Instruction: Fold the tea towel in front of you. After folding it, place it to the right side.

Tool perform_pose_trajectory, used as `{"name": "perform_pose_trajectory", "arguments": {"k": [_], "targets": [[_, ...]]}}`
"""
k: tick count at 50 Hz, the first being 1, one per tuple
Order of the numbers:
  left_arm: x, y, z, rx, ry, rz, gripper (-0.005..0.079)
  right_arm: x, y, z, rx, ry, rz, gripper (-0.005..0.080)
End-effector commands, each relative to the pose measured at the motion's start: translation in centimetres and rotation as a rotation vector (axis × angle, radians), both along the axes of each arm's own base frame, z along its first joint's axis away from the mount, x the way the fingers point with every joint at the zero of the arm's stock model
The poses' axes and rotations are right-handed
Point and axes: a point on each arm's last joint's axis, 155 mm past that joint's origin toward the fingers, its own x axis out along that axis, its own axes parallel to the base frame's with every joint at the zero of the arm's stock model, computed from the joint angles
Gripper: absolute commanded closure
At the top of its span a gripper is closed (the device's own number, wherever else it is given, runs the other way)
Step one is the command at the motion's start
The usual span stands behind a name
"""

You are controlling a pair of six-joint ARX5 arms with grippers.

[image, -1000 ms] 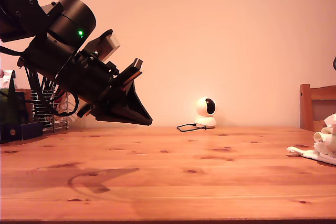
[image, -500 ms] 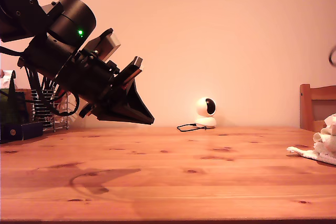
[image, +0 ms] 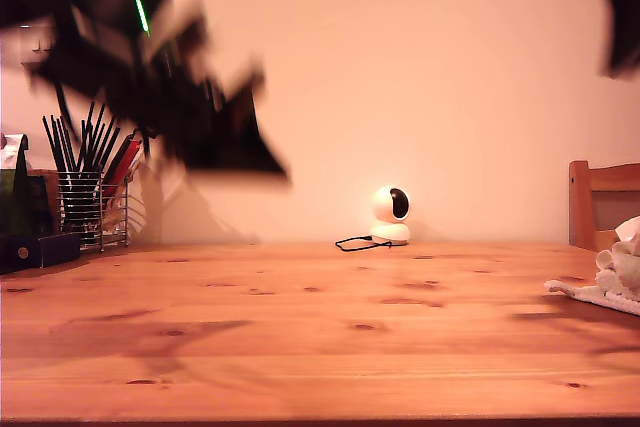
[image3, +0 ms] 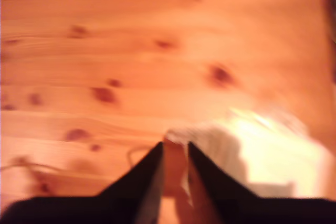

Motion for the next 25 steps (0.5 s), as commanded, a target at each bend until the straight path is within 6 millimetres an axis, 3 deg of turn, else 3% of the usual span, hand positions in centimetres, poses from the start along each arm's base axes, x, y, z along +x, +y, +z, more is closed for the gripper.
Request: {"name": "perform_pose_trajectory", "arguments": {"k": [1, 12, 19, 25], "targets": [[0.2, 0.7, 2.8, -0.023, -0.069, 0.019, 0.0764, 0.2, 1.7, 1.3, -0.012, -0.060, 0.054, 0.0763], [-0.4, 2.0, 8.0, -0.056, -0.193, 0.064, 0.0764, 0.7, 6.7, 7.2, -0.011, -0.319, 0.148, 0.0763], [-1.2, 2.5, 10.1, -0.075, -0.243, 0.068, 0.0764, -0.6, 8.9, 9.3, 0.001, -0.449, 0.174, 0.0763], [-1.8, 2.9, 11.2, -0.082, -0.268, 0.073, 0.0764, -2.1, 10.2, 9.5, 0.025, -0.518, 0.194, 0.0763]]}}
